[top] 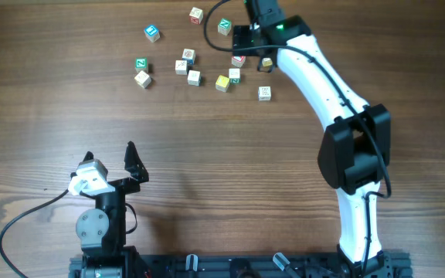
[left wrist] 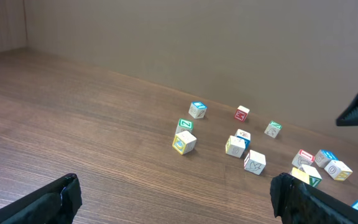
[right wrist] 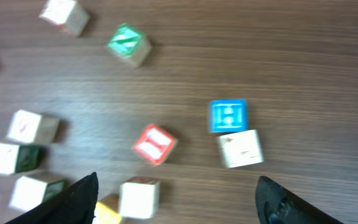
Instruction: Form a horizontal line
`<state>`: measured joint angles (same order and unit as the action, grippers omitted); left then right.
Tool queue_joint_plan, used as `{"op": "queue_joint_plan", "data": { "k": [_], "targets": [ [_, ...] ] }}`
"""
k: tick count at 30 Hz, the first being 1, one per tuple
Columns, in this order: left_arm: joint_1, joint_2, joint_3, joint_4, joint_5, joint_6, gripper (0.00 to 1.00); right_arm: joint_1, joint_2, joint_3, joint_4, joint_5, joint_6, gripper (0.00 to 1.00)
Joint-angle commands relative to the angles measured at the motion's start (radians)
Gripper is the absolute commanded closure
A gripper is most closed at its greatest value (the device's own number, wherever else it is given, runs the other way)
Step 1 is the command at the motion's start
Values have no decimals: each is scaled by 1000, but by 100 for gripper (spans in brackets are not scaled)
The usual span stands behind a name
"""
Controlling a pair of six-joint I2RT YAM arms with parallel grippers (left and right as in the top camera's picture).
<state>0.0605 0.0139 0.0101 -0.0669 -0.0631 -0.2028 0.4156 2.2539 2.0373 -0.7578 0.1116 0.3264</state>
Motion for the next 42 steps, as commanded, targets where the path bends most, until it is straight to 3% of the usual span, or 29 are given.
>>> {"op": "queue_joint_plan", "data": {
  "k": [1, 3, 11, 13, 14, 19, 22, 26, 29, 31, 38, 39, 40, 41, 42],
  "targets": [
    [-3, -7, -4, 2, -14, 16, 0, -10, 1, 6, 19, 85, -72, 12],
    [-3, -7, -5, 2, -14, 16, 0, -35, 23, -19, 32, 89, -143, 6],
    [-3, -7, -4, 2, -14, 16, 0, -114, 137, -37, 40, -77, -199, 4],
    [-3, -7, -5, 2, -13, 16, 0, -114, 138, -37, 40, -77, -220, 14],
    [-3, -7, -5, 2, -13, 16, 0, -114, 138, -37, 35, -77, -220, 28],
    [-3, -7, -4, 2, -13, 16, 0, -114, 171, -37, 59, -80, -219, 30],
    [-3, -7, -4, 2, -13, 16, 0, -114, 190, -37, 84, -80, -219, 48],
    [-3, -7, -5, 2, -14, 16, 0, -114, 195, -37, 84, -79, -219, 47],
    [-3, -7, -4, 2, -13, 16, 0, -114, 195, -37, 68, -29, -218, 60],
    [-3, -7, -4, 2, -14, 16, 0, -114, 195, -37, 38, 6, -219, 63],
    [-3, -7, -4, 2, -13, 16, 0, -114, 195, -37, -71, 109, -220, 64],
    [-3, -7, -4, 2, -13, 16, 0, -114, 194, -37, -75, 109, -219, 62],
    [-3, -7, -4, 2, -13, 16, 0, -114, 194, -37, -76, 109, -219, 44],
    [-3, -7, -4, 2, -14, 16, 0, -114, 192, -37, -77, 109, -219, 11],
    [-3, -7, -4, 2, -14, 16, 0, -114, 187, -36, -78, 108, -219, 1]
  ]
}}
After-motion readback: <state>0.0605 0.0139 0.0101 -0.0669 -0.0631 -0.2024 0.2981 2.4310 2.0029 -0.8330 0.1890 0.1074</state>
